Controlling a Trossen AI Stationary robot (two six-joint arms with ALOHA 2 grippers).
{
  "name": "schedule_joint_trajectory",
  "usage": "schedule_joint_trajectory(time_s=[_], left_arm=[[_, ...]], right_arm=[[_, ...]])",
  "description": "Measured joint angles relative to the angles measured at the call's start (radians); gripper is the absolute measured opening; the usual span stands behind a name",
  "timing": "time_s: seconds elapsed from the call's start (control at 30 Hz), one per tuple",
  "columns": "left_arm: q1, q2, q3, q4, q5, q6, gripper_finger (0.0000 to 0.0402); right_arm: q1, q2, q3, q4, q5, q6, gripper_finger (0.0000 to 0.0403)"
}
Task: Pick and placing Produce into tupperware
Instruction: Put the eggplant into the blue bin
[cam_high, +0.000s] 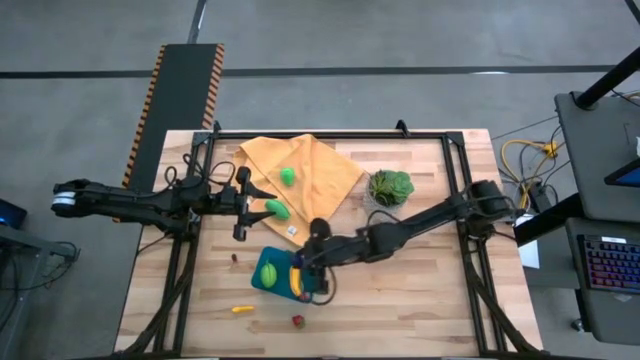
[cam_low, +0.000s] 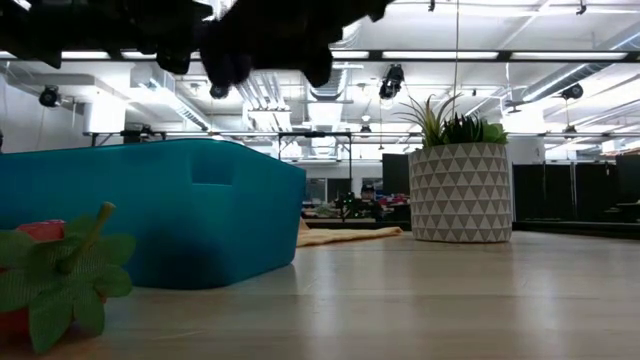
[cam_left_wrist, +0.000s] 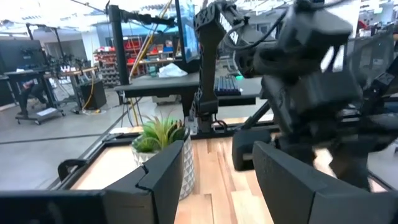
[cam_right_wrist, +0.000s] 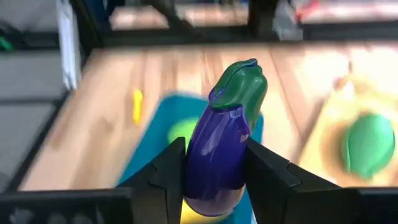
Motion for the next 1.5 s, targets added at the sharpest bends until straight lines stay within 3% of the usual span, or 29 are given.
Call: schedule_joint_trajectory(time_s=[0.23,0.5,1.0,1.5], left_arm=[[0.000,0.002,0.000,0.000,0.000,0.000,0.0178],[0.000,0.007,0.000,0.002,0.000,0.000,0.0178],[0.000,0.011,0.000,0.003,0.000,0.000,0.0178],[0.000,0.010,0.000,0.002,0.000,0.000,0.0178]], right_arm=[[0.000,0.101,0.158,-0.212,0.007,0.092,0.0127],[0.000,0.125,0.220,-0.380,0.008,0.220,0.0127],[0.001,0.146,0.219,-0.447,-0.060,0.462,0.0127],[0.002,0.188,0.219,-0.449,-0.109,0.514,0.0127]])
